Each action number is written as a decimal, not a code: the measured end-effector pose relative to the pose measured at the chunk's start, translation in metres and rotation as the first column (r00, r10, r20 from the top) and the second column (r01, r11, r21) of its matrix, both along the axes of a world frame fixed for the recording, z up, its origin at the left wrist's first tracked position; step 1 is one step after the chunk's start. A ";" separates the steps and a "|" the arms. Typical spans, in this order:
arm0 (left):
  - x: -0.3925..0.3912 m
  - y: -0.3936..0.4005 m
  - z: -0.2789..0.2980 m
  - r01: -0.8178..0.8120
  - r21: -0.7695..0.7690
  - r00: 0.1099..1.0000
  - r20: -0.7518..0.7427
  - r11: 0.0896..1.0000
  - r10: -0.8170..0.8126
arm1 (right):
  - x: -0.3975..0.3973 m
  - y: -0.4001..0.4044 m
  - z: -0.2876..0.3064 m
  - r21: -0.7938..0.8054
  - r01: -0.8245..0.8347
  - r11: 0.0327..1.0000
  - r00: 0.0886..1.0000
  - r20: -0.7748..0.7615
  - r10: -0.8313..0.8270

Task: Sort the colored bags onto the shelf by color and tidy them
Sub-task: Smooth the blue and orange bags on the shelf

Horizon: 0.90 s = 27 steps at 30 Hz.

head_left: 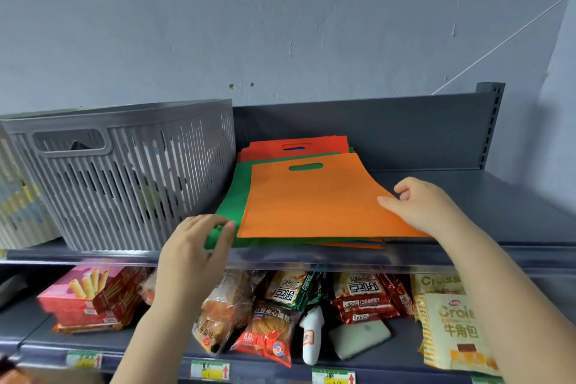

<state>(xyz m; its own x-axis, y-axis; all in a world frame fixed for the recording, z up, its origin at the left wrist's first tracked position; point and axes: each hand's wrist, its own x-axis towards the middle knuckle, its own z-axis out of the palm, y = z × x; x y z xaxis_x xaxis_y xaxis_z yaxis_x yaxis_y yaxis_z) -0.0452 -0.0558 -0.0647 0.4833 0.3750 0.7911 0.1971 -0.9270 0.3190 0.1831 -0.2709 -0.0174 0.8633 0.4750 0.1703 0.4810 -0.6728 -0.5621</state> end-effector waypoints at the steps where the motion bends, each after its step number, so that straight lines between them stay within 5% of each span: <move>1: 0.000 -0.002 0.002 -0.029 -0.114 0.999 0.029 0.993 0.033 | 0.001 -0.002 -0.002 -0.039 0.015 0.999 0.999 -0.029 -0.016; 3: 0.002 -0.003 0.003 -0.082 -0.307 0.994 0.038 0.948 0.099 | 0.001 -0.005 -0.008 -0.042 0.020 0.999 0.994 -0.102 -0.024; 7: 0.000 0.002 0.008 -0.115 -0.582 0.993 -0.041 0.805 0.112 | -0.005 -0.009 -0.016 0.237 -0.017 0.971 0.966 -0.248 0.077; 11: -0.002 -0.001 0.014 0.181 -0.852 0.983 0.173 0.492 -0.061 | -0.008 -0.010 -0.018 0.430 0.036 0.902 0.906 -0.395 0.153; 14: -0.006 -0.005 0.013 0.326 -0.890 0.943 0.280 0.320 -0.181 | -0.013 -0.014 -0.019 0.506 0.083 0.858 0.852 -0.483 0.202; 19: -0.026 -0.002 0.006 0.378 -0.875 0.898 0.267 0.303 -0.350 | -0.027 -0.019 -0.023 0.500 0.109 0.859 0.821 -0.533 0.206; 27: -0.033 0.020 0.007 0.343 -0.935 0.850 0.266 0.095 -0.456 | -0.059 -0.030 -0.038 0.370 0.178 0.912 0.851 -0.522 0.046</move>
<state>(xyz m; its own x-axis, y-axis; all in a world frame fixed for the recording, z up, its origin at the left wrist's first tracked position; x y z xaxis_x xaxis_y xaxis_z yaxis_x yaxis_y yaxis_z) -0.0782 -0.0362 -0.0581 0.8562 0.5155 -0.0348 -0.0226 0.1046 0.9943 0.1245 -0.3013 -0.0551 0.9036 0.4032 -0.1443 0.0126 -0.3618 -0.9322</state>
